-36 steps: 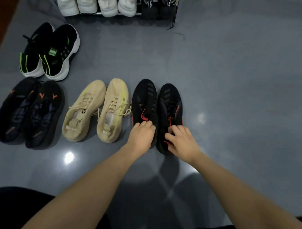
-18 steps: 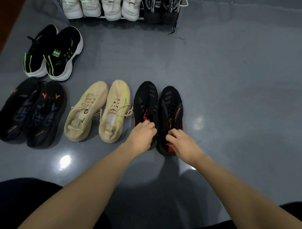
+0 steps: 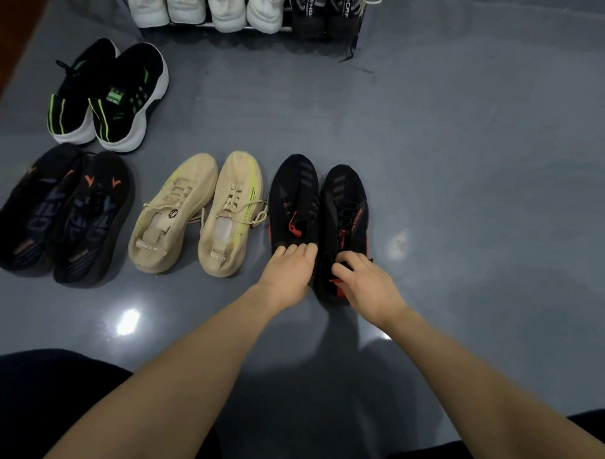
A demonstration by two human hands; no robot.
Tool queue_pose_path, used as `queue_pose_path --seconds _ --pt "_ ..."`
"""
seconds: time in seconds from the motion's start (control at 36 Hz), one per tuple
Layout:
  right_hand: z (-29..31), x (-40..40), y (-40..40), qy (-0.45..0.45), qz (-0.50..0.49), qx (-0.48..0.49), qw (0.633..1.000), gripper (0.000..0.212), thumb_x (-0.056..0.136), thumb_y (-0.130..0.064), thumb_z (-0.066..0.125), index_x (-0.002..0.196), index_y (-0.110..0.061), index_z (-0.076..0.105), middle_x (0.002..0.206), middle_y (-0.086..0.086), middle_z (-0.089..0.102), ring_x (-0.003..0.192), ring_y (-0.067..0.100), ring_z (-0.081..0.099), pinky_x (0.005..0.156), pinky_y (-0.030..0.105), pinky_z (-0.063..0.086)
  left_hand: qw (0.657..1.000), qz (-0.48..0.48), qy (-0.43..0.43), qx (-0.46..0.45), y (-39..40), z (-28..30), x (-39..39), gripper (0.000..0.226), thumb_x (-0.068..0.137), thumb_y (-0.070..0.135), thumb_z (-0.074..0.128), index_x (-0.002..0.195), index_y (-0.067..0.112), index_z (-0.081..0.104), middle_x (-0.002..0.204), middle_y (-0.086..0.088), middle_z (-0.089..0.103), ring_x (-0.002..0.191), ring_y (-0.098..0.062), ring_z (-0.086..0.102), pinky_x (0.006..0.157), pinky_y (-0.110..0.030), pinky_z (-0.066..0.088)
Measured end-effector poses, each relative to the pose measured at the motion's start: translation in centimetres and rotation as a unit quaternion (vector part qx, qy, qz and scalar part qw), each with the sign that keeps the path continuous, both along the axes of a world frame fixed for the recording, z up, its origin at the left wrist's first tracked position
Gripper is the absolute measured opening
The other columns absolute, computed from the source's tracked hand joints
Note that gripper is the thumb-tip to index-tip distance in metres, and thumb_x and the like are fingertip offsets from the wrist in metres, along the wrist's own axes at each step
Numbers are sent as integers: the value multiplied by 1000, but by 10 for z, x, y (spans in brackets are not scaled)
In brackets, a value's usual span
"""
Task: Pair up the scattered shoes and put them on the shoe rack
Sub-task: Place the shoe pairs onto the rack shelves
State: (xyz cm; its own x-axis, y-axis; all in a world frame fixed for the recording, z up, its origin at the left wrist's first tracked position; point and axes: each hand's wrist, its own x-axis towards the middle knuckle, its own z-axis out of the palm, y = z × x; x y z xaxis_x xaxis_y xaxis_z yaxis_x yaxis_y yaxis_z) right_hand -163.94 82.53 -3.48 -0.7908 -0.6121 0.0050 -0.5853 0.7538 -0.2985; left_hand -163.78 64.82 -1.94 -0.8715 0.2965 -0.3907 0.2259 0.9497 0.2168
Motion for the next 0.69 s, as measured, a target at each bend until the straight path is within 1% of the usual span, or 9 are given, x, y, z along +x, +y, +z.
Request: queue_pose_path --seconds 0.08,0.14,0.19,0.25,0.33,0.39,0.47,0.58,0.69 --pt "2 2 2 12 1 -3 1000 20 75 -13 76 87 -11 60 97 8 62 76 25 62 53 29 48 999 10 -14 46 6 -2 -3 87 81 29 69 147 27 12 119 -3 52 112 -25 46 96 -37 33" --pt "2 2 4 33 6 -4 999 22 73 -13 77 84 -11 58 95 9 61 74 25 61 55 28 47 998 -5 -33 45 9 -3 -6 88 83 34 67 149 36 7 117 -3 50 110 -25 42 95 -37 31" --pt "1 3 6 56 18 -8 998 20 74 -13 77 84 -12 59 94 8 63 76 25 62 63 30 49 998 -17 -45 30 9 -4 -9 77 87 40 61 148 39 14 117 -3 48 111 -26 39 94 -37 29" --pt "0 1 10 80 28 -4 996 8 82 -20 66 85 -13 62 92 5 64 80 22 63 72 28 45 999 -14 -47 23 10 -5 -12 63 89 42 58 144 36 27 118 -3 48 112 -26 38 94 -37 28" --pt "-1 0 16 72 28 18 997 18 87 -31 44 86 -18 57 81 -2 63 76 20 62 72 27 32 999 -23 -29 2 12 -4 -13 46 89 44 56 131 29 42 115 -3 51 112 -26 39 94 -36 28" --pt "2 0 17 39 14 33 999 14 85 -32 52 91 -19 49 76 -4 61 74 20 61 71 29 29 999 -30 -13 -14 13 -4 -11 44 89 45 56 127 26 45 114 -3 51 111 -26 41 93 -36 28" --pt "6 0 12 -44 -15 63 997 36 78 -37 68 101 -14 52 87 -2 65 87 23 59 78 32 25 999 -38 18 -32 15 -3 -5 45 89 45 55 128 24 45 114 -4 52 111 -25 44 92 -35 30" --pt "9 1 10 -81 13 177 981 53 75 -47 68 110 -10 57 105 5 59 105 28 49 89 37 31 998 -46 26 -38 15 1 -1 44 89 40 57 126 22 43 114 -4 52 111 -25 46 92 -35 31" --pt "7 4 7 -90 20 224 970 60 76 -42 68 122 -9 51 119 7 51 116 28 41 96 39 28 994 -77 2 -83 10 4 4 71 81 26 66 140 27 26 122 -4 45 115 -26 42 95 -37 32"
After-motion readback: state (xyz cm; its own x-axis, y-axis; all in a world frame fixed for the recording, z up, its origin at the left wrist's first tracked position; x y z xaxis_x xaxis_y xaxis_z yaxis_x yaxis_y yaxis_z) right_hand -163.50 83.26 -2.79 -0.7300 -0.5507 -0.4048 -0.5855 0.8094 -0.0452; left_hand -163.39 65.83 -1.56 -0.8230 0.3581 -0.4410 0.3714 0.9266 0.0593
